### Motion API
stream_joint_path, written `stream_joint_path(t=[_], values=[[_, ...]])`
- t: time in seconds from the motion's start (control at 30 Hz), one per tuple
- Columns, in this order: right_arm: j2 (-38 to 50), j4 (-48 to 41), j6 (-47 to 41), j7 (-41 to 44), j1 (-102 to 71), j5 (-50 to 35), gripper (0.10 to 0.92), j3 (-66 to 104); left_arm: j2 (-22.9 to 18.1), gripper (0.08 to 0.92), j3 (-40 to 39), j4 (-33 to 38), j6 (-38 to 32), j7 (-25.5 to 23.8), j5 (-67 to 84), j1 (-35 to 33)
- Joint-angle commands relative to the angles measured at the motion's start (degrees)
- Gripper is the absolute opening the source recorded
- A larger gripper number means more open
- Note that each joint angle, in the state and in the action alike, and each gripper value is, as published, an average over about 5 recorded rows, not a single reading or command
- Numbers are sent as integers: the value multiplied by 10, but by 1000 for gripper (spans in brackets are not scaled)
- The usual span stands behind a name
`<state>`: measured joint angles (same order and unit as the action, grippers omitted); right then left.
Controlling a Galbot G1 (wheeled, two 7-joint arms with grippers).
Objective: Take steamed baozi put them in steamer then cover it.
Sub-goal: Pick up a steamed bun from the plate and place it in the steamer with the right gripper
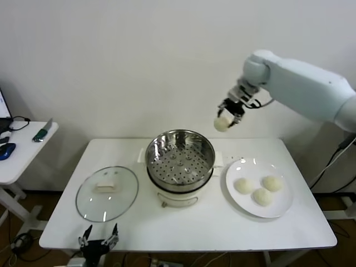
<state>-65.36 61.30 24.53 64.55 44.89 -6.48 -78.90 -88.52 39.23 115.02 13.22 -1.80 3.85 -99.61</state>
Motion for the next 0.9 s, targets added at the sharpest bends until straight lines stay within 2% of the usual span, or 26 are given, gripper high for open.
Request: stream_joint_path(t=[0.03,0.33,0.57,0.9], values=[[-70,64,91,-32,45,19,611,-47,-1,823,-1,3,1,0,0,1],[-130,-31,108,-66,-80,95,611,-33,2,823,1,11,0,1,0,-7],[-162,-141,134,-78,-152,192,611,10,2,823,1,10,-3,3,0,-10],[-193,-233,150,-94,-189,218,611,42,2,823,2,7,-6,5,0,-8]])
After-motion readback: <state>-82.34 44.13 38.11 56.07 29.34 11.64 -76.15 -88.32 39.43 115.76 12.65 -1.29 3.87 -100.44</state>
